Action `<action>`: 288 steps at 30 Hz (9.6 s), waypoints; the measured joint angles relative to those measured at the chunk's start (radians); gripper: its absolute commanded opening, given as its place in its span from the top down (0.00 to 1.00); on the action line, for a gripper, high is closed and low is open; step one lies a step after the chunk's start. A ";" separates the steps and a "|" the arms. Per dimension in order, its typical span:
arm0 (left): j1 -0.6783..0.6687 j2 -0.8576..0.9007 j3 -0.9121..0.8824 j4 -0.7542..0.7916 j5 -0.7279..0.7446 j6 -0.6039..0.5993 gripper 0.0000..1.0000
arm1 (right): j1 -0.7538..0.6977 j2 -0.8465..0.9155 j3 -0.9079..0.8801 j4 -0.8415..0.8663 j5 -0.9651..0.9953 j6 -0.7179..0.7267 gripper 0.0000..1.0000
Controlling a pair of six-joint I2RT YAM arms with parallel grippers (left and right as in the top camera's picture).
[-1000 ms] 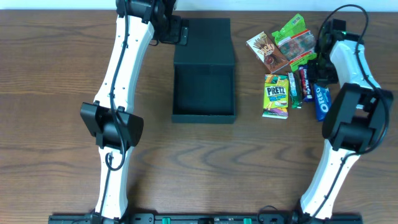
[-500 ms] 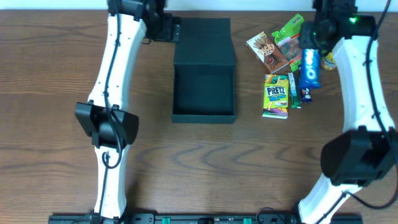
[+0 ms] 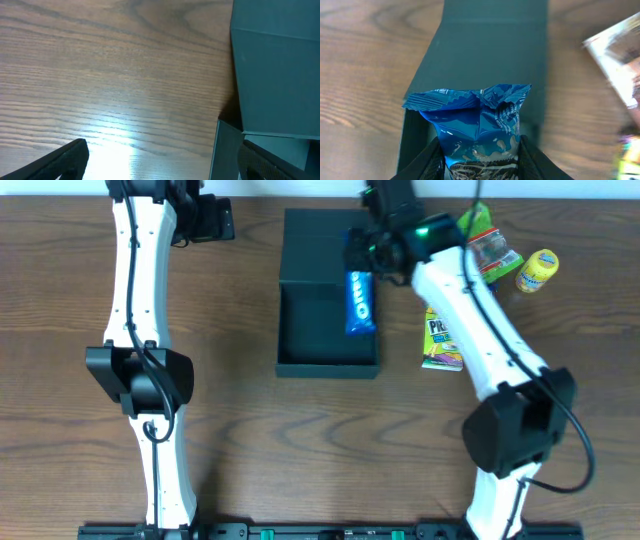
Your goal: Pack container
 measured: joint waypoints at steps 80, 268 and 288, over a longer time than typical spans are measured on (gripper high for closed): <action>0.000 0.000 0.000 -0.008 0.000 0.019 0.05 | -0.151 0.053 0.175 -0.042 0.140 -0.122 0.98; 0.000 0.000 0.000 0.008 0.001 0.023 0.05 | -0.770 0.628 0.537 0.403 -0.697 0.194 0.99; 0.000 0.000 0.000 -0.004 0.001 0.023 0.04 | -0.469 0.628 0.626 0.051 -0.116 -0.300 0.09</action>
